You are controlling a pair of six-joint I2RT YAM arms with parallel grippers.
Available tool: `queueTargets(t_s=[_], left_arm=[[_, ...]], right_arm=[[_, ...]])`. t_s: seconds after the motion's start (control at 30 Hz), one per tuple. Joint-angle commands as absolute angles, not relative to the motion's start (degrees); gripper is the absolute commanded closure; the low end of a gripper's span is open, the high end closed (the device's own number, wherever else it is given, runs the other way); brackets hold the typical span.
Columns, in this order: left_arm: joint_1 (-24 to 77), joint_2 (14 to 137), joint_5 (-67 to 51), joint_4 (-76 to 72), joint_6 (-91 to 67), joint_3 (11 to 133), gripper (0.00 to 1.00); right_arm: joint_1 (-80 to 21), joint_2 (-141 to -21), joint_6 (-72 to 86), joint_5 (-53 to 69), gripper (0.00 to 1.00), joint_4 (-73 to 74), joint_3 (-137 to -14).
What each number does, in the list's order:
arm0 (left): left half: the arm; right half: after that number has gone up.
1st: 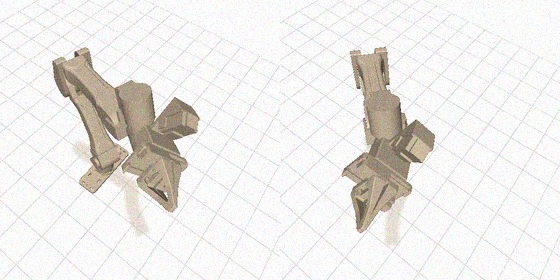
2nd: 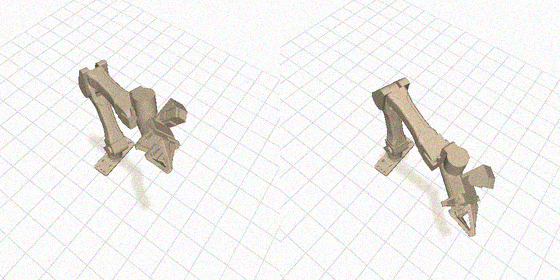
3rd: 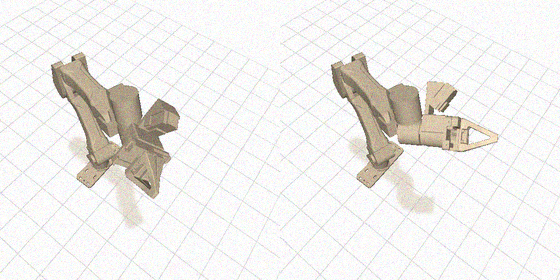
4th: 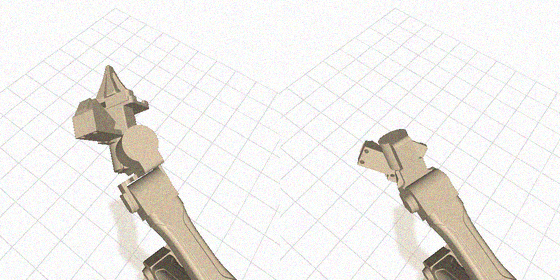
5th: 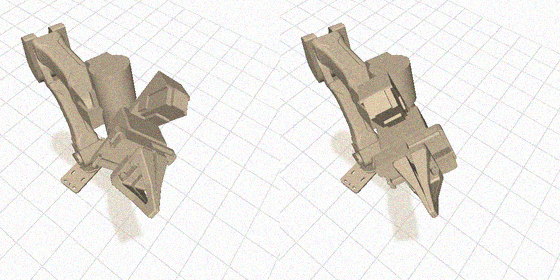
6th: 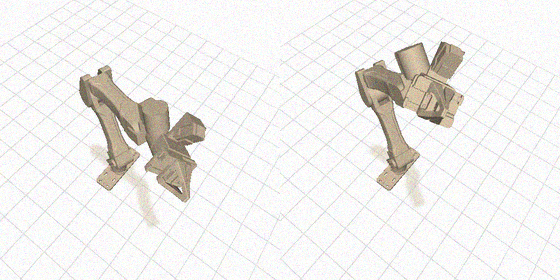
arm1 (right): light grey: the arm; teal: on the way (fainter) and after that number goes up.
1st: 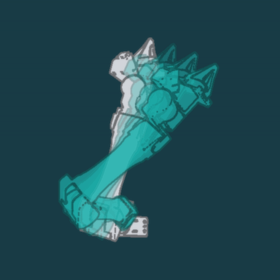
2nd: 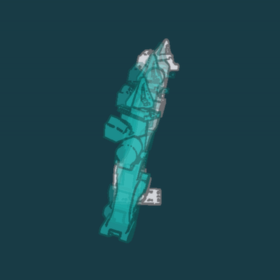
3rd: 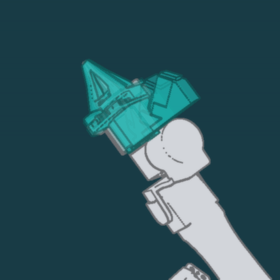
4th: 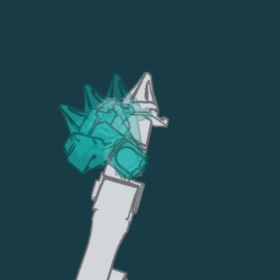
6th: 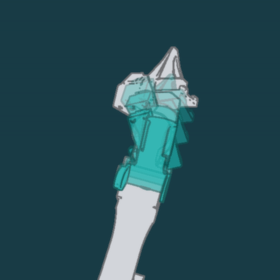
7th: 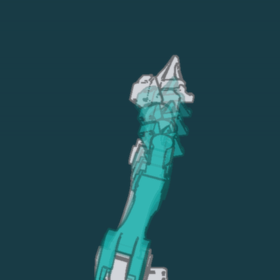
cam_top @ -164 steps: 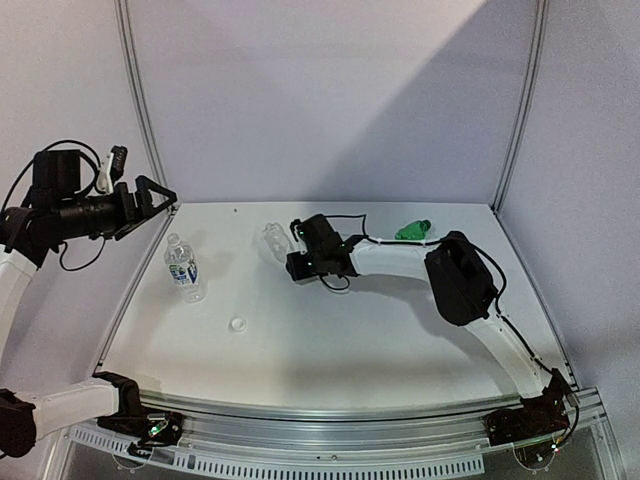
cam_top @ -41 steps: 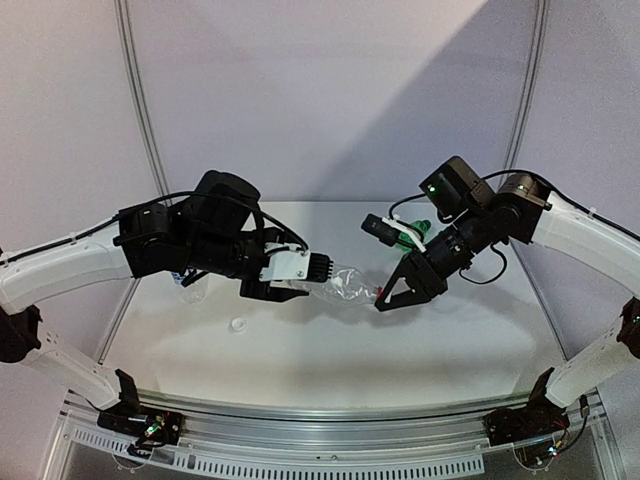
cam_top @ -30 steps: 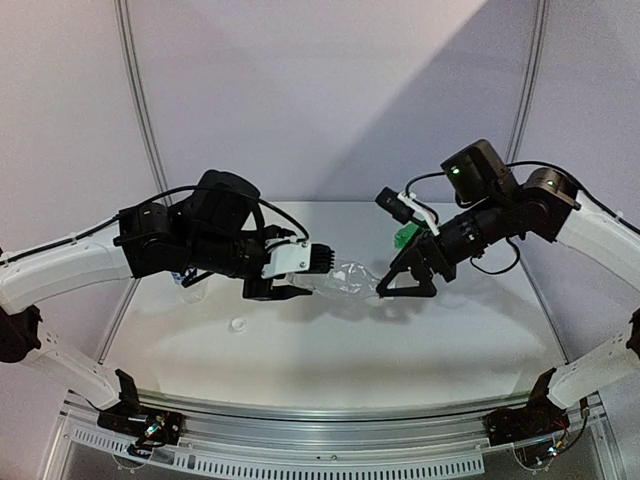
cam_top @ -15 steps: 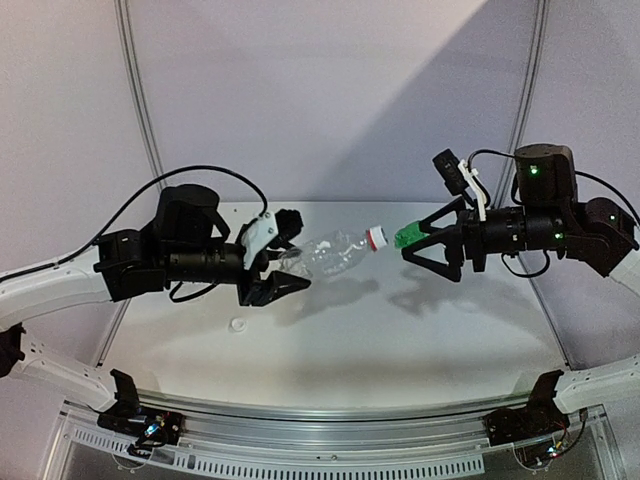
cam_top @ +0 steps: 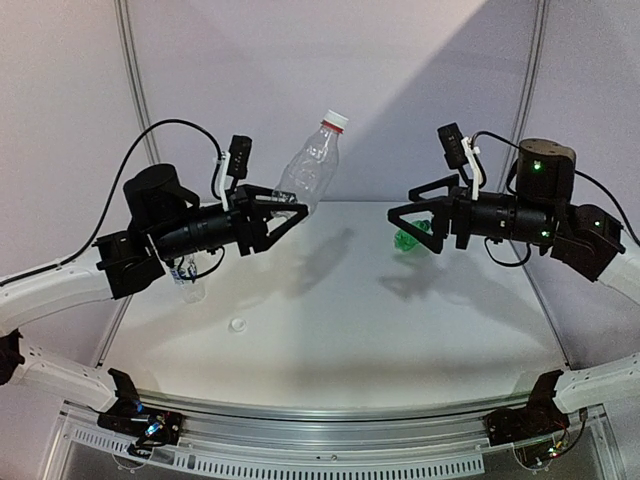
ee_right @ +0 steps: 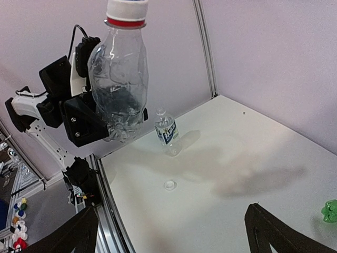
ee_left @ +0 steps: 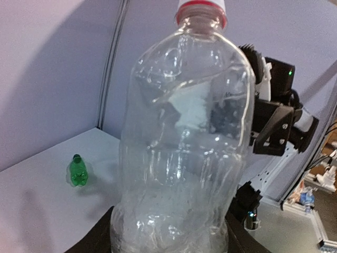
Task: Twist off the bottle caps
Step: Pass from the left arm to the right
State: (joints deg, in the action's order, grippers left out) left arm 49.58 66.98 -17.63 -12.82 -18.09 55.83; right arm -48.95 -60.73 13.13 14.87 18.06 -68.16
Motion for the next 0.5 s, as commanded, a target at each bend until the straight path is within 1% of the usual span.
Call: queueTargets(t_s=[0.0, 0.13, 0.47], left_arm=[[47.95, 68.47, -20.63, -24.34, -28.49, 54.7, 0.79], [46.86, 69.86, -22.81, -31.26, -34.63, 53.74, 0.8], [46.85, 74.1, -24.13, -42.09, -42.07, 52.9, 0.83]], right_arm=[[-48.73, -64.1, 16.14, 17.19, 0.01, 10.09, -69.29], [-49.14, -68.03, 16.97, 19.48, 0.01, 8.1, -72.66], [-49.54, -74.67, 17.46, 20.96, 0.01, 4.26, -77.72]])
